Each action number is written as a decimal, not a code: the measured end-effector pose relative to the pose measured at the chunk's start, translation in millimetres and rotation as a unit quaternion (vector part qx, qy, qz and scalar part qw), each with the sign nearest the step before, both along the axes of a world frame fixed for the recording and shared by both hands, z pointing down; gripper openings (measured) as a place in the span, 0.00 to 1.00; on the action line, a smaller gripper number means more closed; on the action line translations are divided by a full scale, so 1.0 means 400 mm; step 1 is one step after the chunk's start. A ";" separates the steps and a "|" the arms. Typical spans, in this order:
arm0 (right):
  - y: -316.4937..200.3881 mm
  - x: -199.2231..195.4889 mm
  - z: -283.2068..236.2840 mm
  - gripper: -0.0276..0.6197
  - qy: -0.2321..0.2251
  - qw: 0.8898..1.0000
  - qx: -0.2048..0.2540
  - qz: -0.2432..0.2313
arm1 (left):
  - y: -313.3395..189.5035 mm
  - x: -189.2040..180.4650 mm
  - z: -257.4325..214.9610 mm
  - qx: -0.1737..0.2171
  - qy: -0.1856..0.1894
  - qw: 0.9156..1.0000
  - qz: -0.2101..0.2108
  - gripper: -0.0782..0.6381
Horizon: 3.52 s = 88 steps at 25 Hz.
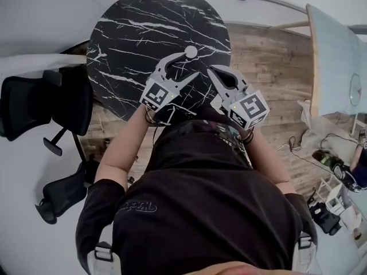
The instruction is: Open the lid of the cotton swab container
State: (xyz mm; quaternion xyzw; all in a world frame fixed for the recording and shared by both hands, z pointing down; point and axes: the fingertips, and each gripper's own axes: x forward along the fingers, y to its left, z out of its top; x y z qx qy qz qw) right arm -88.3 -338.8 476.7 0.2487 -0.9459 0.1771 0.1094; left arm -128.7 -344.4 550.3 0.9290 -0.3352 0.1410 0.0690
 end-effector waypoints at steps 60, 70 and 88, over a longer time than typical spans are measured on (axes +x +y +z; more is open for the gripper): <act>-0.098 0.103 0.150 0.08 0.043 0.997 -0.070 0.005 | -0.153 -0.002 0.632 -0.134 -0.178 0.975 -0.007 0.50; -0.091 0.100 0.143 0.08 0.042 0.997 -0.066 0.002 | -0.137 0.004 0.611 -0.130 -0.176 0.976 -0.006 0.48; 0.031 0.012 0.075 0.08 0.028 0.999 -0.027 -0.015 | 0.013 -0.074 0.435 -0.149 -0.160 0.975 -0.028 0.48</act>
